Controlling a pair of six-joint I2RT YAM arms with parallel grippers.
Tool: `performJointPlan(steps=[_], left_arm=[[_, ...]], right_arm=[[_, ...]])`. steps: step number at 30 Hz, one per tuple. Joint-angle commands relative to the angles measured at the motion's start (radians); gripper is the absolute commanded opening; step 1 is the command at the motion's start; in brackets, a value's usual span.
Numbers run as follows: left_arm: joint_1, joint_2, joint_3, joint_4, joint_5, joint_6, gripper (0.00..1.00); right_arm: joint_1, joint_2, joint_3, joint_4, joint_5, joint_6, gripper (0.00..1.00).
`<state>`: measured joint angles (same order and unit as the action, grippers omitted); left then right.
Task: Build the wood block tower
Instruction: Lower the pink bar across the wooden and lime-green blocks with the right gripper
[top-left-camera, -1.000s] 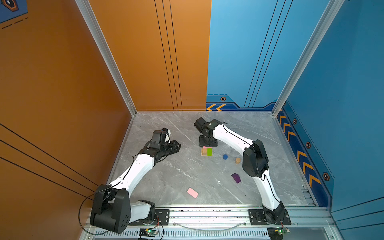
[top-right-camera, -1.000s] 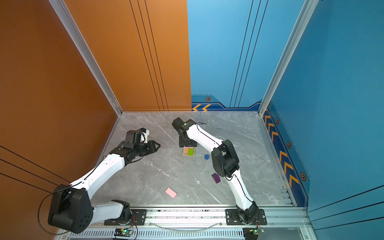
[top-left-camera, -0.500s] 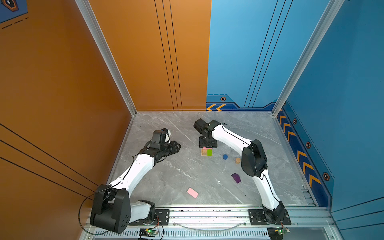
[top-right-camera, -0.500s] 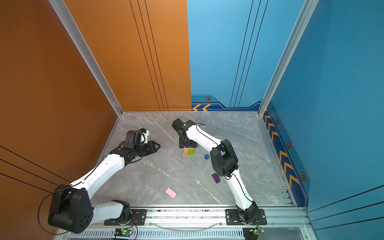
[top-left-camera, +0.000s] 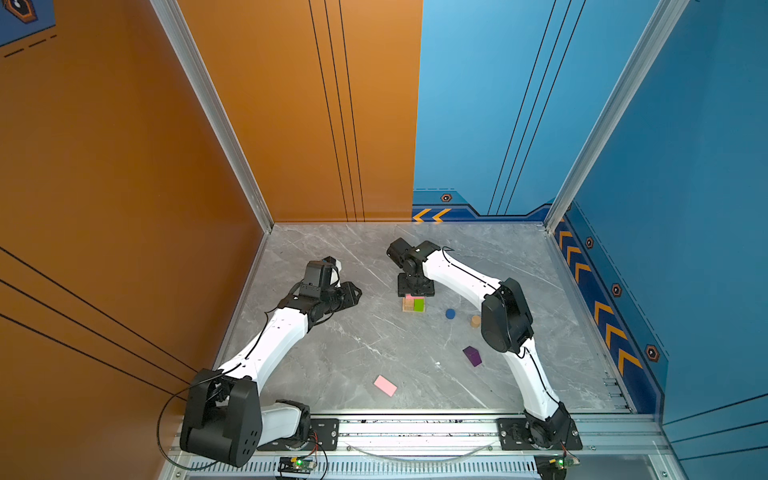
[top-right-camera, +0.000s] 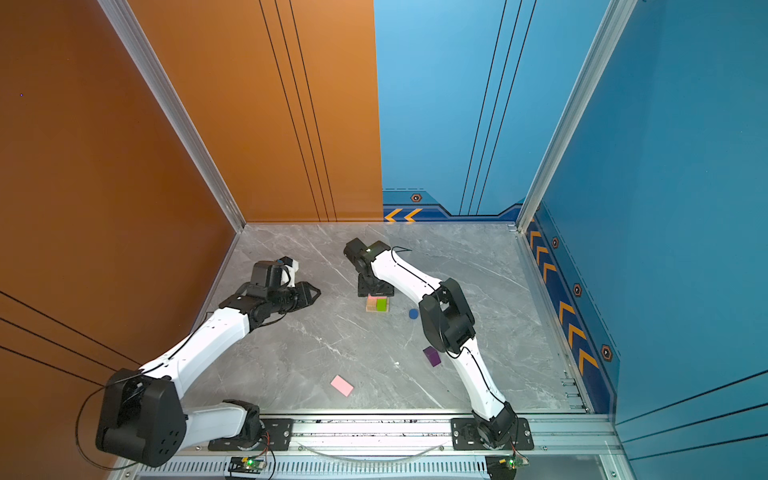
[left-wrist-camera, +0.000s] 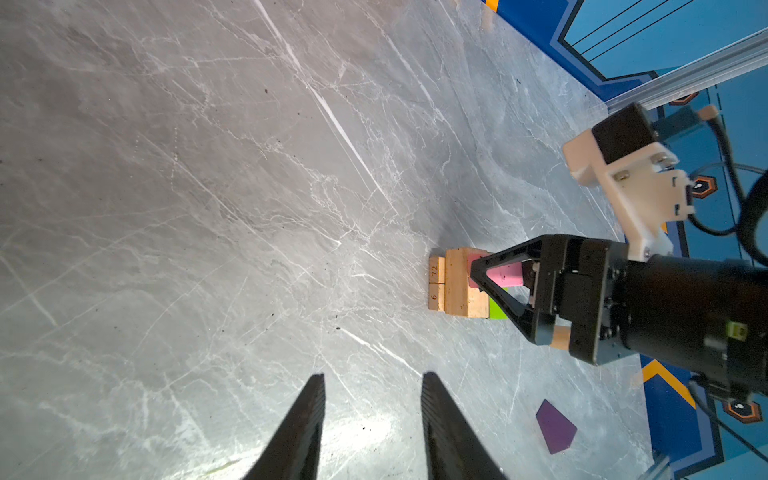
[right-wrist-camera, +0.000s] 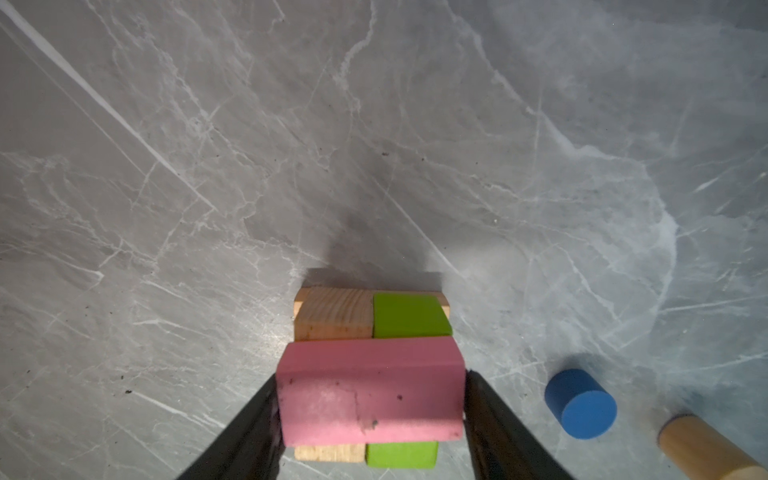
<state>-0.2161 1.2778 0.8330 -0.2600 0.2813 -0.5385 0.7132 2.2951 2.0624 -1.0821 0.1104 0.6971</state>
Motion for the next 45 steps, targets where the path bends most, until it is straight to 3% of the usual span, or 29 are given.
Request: performJointPlan(steps=[1,45], left_arm=[[0.009,-0.013,0.013,-0.021,0.004,0.020,0.41],[0.002,-0.024,0.010,-0.028,-0.011,0.028,0.41]], right_arm=[[-0.006,0.023,0.025,-0.032,0.026,0.020,0.68],[-0.006,0.045,0.024,-0.031,0.031,0.080,0.67]])
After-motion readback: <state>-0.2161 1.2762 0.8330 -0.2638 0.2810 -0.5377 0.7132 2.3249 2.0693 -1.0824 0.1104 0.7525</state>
